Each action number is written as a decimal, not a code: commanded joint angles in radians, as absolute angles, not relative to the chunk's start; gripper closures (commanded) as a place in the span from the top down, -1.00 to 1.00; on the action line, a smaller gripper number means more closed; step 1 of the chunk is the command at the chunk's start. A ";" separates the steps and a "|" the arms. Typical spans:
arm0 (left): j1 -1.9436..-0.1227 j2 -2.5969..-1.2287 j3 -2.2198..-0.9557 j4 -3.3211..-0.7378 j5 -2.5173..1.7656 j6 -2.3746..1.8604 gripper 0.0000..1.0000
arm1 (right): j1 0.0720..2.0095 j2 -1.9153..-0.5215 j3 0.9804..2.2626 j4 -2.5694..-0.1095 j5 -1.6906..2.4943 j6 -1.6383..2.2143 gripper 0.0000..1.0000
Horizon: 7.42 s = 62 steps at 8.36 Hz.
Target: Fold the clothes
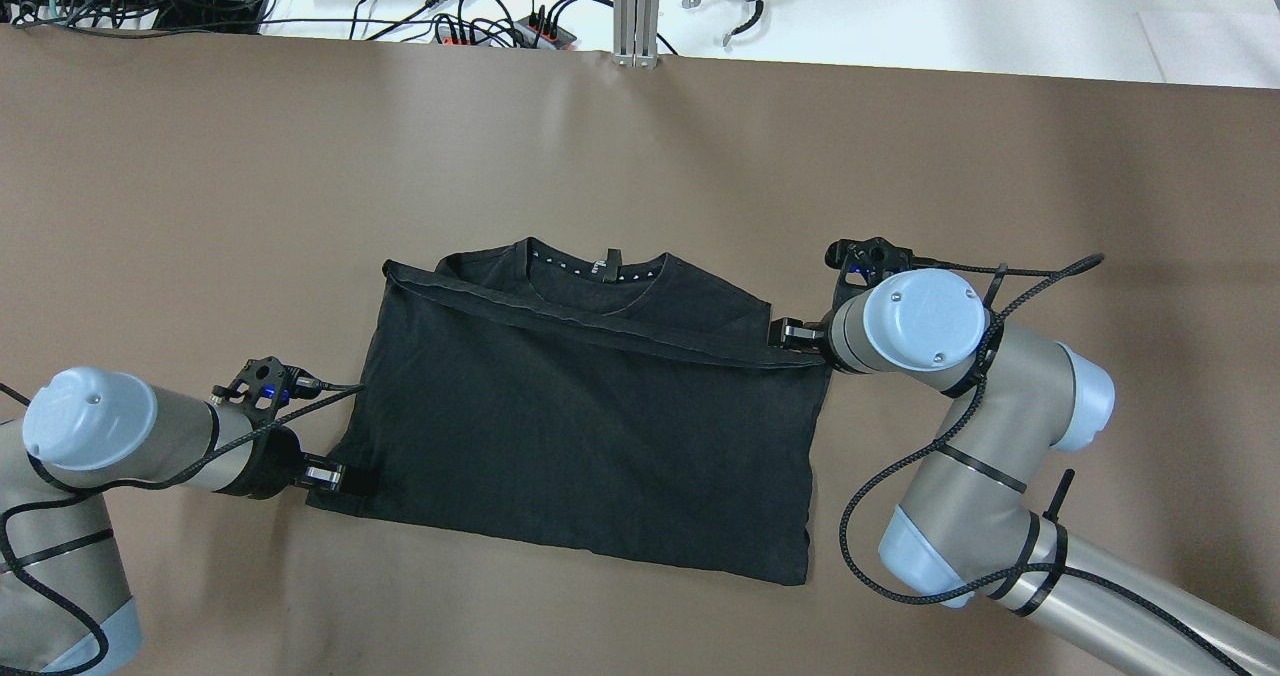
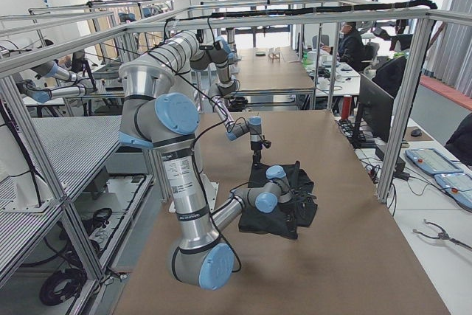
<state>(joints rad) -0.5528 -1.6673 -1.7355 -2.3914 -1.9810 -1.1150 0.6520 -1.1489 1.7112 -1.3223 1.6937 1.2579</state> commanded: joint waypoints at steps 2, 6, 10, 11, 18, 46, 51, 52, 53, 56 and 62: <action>-0.560 -1.664 -1.735 -2.391 -1.983 -1.117 -1.00 | 0.650 -1.149 1.710 -1.322 1.689 1.258 0.88; -0.681 -1.686 -1.721 -2.350 -1.990 -1.098 -1.00 | 0.649 -1.149 1.710 -1.322 1.689 1.259 0.88; -0.817 -1.920 -1.566 -2.192 -1.977 -1.000 -1.00 | 0.647 -1.149 1.709 -1.321 1.690 1.258 0.88; -0.863 -2.025 -1.431 -2.194 -1.977 -0.959 -1.00 | 0.647 -1.149 1.709 -1.321 1.690 1.258 0.88; -0.913 -2.683 -0.624 -2.250 -1.864 -0.910 -1.00 | 0.647 -1.149 1.706 -1.324 1.689 1.259 0.88; -1.066 -2.480 -0.870 -2.276 -2.138 -0.784 0.89 | 0.741 -0.781 1.339 -1.425 1.669 1.031 0.88; -1.065 -2.473 -0.870 -2.276 -2.138 -0.781 0.89 | 0.574 -0.781 1.516 -1.570 1.773 1.058 0.87; -1.060 -2.473 -0.870 -2.276 -2.137 -0.781 0.89 | 0.551 -0.790 1.531 -1.589 1.760 1.049 0.80; -1.060 -2.473 -0.870 -2.276 -2.138 -0.781 0.89 | 0.545 -0.802 1.529 -1.589 1.746 1.034 0.54; -1.058 -2.464 -0.870 -2.276 -2.138 -0.779 0.89 | 0.523 -0.841 1.531 -1.588 1.680 0.945 -0.14; -1.058 -2.459 -0.870 -2.279 -2.138 -0.779 0.89 | 0.491 -0.854 1.574 -1.589 1.666 0.946 -0.14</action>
